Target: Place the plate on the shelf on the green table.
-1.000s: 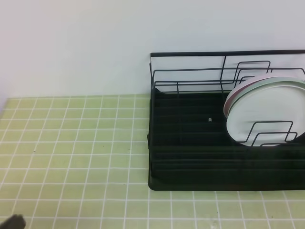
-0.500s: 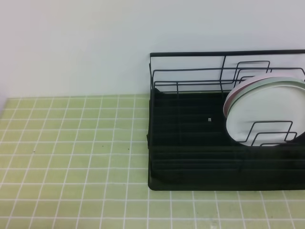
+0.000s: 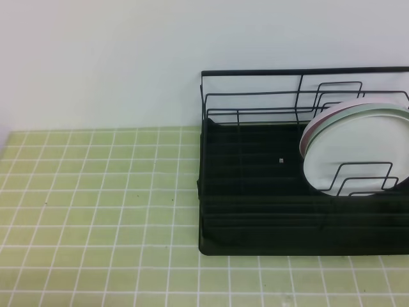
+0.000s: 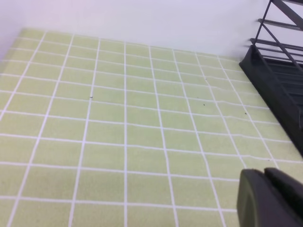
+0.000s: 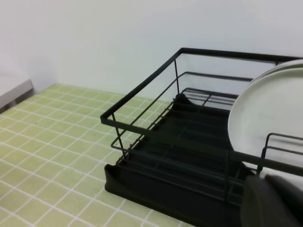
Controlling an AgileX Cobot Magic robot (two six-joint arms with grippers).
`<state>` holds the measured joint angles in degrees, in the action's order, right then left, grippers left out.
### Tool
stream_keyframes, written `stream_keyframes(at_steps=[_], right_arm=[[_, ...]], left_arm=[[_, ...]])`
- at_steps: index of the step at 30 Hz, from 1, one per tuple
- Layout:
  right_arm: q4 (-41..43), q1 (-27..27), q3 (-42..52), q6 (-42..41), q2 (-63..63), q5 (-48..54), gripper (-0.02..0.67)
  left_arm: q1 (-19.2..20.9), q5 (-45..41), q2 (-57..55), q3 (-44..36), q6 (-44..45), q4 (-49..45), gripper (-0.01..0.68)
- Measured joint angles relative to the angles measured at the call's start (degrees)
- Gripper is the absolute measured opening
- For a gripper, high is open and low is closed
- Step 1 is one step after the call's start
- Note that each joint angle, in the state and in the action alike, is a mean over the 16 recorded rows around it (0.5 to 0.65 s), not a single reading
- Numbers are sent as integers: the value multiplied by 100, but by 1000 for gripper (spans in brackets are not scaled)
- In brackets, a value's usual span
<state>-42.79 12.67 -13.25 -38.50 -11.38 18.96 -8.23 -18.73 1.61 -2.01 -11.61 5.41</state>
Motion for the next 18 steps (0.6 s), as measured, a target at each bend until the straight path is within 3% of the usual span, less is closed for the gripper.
stream_keyframes(at_steps=[9,18], right_arm=[[163,-1,18,7,-5,8,-2],[1401,-1,104,848,-5,-319,-2]], left_arm=[[0,8,0,-28,-3,-4,-2],[0,16,0,-28,-7,-4,-2]])
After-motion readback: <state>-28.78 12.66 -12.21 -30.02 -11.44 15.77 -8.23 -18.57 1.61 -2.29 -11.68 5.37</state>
